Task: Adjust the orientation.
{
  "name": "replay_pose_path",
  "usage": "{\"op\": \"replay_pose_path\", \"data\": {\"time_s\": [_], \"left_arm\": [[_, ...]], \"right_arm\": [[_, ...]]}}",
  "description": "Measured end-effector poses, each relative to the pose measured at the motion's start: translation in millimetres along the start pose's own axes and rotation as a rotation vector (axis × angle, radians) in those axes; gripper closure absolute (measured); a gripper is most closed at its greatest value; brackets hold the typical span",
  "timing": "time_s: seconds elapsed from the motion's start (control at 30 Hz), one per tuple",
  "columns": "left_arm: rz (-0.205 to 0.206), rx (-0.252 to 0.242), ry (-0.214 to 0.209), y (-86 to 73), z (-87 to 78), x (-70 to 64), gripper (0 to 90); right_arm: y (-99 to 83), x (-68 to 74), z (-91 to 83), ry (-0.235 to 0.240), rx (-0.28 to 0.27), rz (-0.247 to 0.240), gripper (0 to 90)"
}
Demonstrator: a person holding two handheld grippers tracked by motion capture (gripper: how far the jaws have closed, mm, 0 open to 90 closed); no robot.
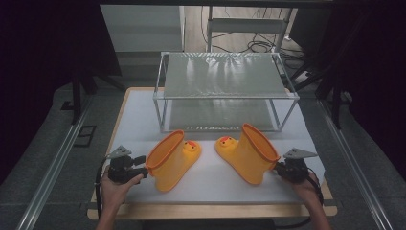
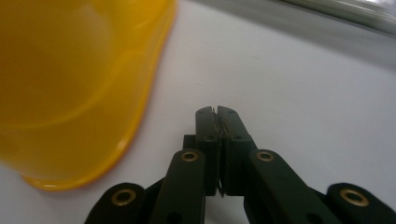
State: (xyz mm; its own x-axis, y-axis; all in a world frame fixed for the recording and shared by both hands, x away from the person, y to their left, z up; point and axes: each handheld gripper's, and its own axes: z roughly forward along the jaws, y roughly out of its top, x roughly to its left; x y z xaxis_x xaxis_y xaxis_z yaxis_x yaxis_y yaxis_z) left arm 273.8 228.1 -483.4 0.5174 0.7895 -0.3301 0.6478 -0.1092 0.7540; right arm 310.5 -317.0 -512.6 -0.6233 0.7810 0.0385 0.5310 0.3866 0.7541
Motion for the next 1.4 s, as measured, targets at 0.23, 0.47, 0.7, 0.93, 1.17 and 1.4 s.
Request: {"op": "replay_pose_path", "data": {"time_s": [0.23, 0.47, 0.7, 0.93, 1.17, 1.4], "left_arm": [[0.009, -0.021, -0.018, 1.3, -5.2, 1.2, 35.7], [0.01, -0.036, -0.018, 2.7, -7.6, 3.4, 36.2], [0.012, -0.042, -0.012, 3.5, -8.3, 4.6, 36.8], [0.014, -0.041, -0.015, 4.7, -7.7, 3.4, 36.7], [0.007, -0.044, -0.02, 5.2, -9.0, 3.0, 35.9], [-0.005, -0.048, -0.027, 6.1, -11.1, 4.3, 35.9]], "right_arm": [[6.8, 20.5, 8.2, 0.075, 0.031, -0.146, 89.7], [5.5, 33.7, 6.4, 0.175, 0.038, -0.215, 89.7], [11.3, 57.9, 13.1, 0.242, 0.05, -0.284, 89.7], [25.1, 91.2, 31.7, 0.282, 0.051, -0.337, 89.6], [26.5, 100.1, 36.2, 0.272, 0.031, -0.33, 86.4], [17.6, 72.4, 11.8, 0.164, -0.048, -0.223, 64.3]]}}
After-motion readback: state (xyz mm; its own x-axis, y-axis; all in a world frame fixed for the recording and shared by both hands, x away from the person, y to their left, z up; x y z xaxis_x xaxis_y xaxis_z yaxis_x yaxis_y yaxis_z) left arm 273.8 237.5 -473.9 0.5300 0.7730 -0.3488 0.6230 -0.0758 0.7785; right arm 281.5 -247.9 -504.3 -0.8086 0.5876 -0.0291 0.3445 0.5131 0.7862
